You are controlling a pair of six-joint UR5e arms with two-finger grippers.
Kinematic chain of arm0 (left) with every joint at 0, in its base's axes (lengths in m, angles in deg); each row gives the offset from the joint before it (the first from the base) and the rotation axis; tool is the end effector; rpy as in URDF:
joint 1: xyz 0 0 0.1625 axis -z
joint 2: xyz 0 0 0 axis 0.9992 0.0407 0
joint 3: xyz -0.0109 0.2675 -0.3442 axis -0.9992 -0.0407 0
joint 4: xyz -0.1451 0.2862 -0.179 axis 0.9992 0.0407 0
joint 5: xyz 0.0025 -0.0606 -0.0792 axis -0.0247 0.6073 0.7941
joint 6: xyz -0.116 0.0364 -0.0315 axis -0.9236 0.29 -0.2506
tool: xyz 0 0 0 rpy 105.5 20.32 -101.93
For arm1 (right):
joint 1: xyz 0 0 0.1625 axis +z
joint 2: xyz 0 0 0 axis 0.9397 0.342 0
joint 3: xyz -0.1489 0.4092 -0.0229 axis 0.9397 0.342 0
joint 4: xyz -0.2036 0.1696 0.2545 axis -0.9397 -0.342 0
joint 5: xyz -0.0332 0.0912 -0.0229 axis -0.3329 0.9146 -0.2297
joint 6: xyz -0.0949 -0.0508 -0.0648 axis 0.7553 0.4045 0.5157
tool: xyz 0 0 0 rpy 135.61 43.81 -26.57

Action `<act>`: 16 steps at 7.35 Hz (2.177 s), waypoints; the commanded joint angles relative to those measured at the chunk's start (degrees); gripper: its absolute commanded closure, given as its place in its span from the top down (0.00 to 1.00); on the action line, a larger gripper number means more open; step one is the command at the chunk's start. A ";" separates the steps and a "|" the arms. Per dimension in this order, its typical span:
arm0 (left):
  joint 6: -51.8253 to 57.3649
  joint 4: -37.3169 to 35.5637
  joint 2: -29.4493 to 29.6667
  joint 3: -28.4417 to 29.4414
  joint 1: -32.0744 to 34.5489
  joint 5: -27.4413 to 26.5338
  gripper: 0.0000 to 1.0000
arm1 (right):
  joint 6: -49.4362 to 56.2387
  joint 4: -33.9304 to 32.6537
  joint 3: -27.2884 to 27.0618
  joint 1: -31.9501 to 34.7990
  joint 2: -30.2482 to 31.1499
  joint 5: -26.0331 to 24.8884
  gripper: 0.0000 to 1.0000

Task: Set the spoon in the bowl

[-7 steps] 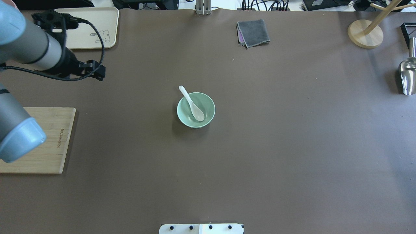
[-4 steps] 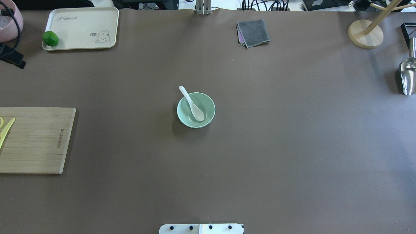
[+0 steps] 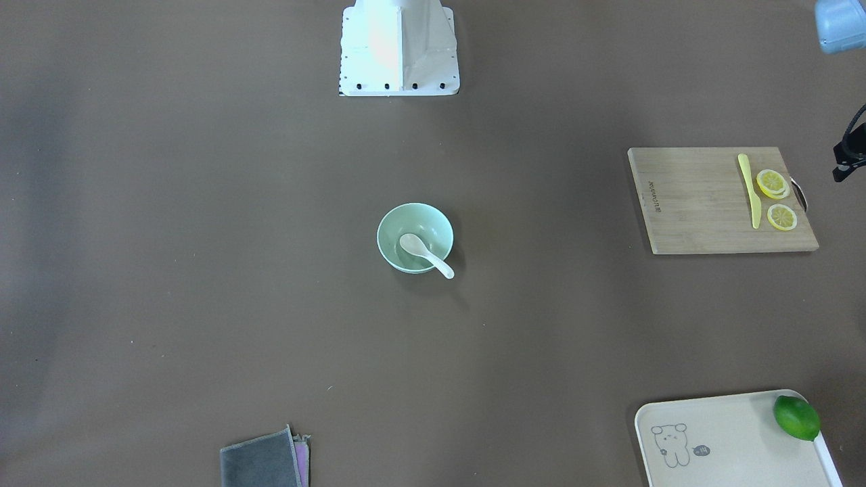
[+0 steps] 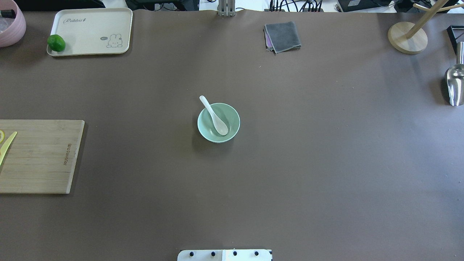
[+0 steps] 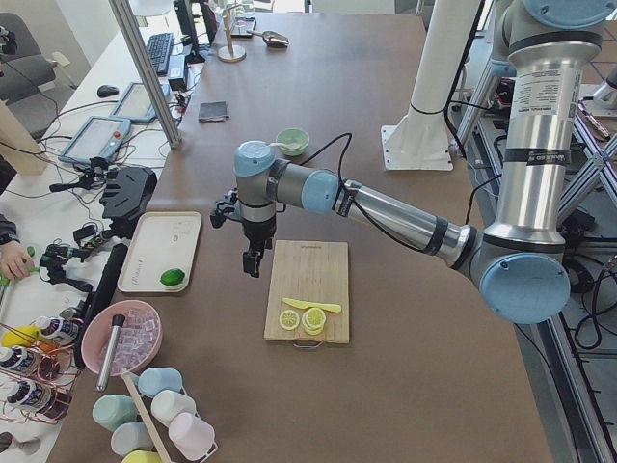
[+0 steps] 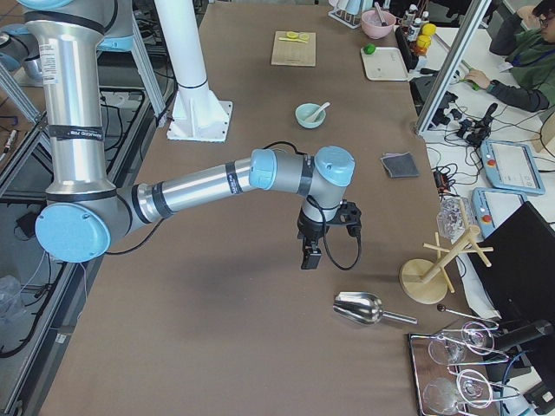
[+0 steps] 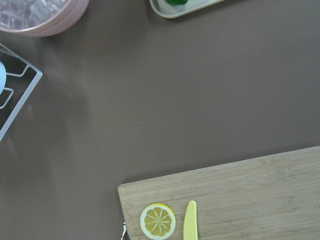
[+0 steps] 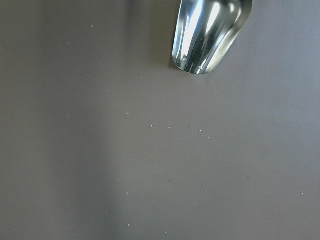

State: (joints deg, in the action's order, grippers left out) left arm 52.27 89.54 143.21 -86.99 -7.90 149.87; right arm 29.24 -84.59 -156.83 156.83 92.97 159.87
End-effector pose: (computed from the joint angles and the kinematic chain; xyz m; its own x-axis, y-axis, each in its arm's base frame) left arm 0.0209 -0.4555 0.5674 0.7884 0.2049 -0.5801 -0.1237 0.9765 0.1768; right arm 0.0331 -0.4182 0.6164 0.7751 -0.1141 0.6214 0.1739 0.9841 -0.0362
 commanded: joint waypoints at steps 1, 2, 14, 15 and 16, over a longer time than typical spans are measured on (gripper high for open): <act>7.71 2.58 -5.27 2.72 4.85 6.60 0.98 | 0.54 10.65 4.36 1.31 5.37 0.71 1.00; 9.68 3.10 -7.21 2.82 6.70 8.14 0.98 | 0.45 16.81 7.52 1.58 6.61 1.50 1.00; 9.35 4.60 -8.73 5.29 7.51 6.75 0.98 | -0.25 23.38 9.57 1.67 7.94 2.56 1.00; 9.26 4.60 -8.81 4.84 7.60 6.58 0.98 | -0.25 23.38 9.57 1.67 7.94 2.56 1.00; 9.26 4.60 -8.81 4.84 7.60 6.57 0.98 | -0.25 23.38 9.49 1.67 7.94 2.56 1.00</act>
State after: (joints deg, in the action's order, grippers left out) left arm 61.56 94.15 134.43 -81.90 -0.35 156.55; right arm 28.99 -61.21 -147.28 158.51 100.92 162.42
